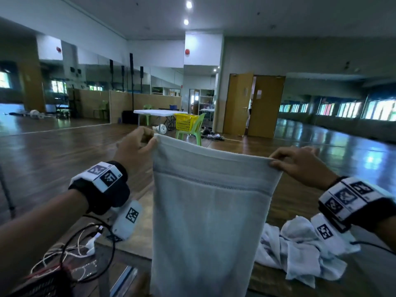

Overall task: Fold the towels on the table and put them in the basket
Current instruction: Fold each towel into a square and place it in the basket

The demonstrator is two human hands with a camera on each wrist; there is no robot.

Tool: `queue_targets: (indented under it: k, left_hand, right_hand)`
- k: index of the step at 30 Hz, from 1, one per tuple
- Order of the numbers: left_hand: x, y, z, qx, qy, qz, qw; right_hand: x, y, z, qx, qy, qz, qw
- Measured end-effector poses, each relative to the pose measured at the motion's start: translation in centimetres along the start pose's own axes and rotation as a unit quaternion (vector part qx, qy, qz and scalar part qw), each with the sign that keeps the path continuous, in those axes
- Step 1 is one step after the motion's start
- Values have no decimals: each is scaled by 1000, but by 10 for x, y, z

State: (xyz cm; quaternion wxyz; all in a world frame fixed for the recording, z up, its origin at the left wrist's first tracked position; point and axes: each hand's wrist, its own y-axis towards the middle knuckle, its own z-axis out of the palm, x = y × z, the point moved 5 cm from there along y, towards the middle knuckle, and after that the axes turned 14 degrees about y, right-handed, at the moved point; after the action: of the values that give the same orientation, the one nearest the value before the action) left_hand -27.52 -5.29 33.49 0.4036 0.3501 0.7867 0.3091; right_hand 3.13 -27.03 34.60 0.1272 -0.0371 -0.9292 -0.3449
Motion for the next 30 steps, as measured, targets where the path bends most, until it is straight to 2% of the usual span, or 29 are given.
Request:
queue_targets:
  k: [3, 7, 11, 16, 22, 30]
  left_hand:
    - [-27, 26, -35, -4, -16, 35, 999]
    - [-67, 49, -78, -23, 15, 100, 995]
    - [-87, 72, -105, -39, 87, 97, 991]
    - [-93, 97, -116, -42, 106, 85, 990]
    - [-71, 117, -87, -6, 129, 68, 989]
    - [10, 109, 22, 79, 155, 43, 984]
  right_hand:
    - [27, 21, -46, -77, -17, -47, 996]
    - [51, 39, -98, -120, -39, -85, 988]
    - [65, 47, -139, -136, -71, -95, 984]
    - [68, 62, -163, -169, -97, -85, 977]
    - [40, 96, -134, -147, -71, -59, 985]
    - [-43, 120, -21, -79, -101, -9, 992]
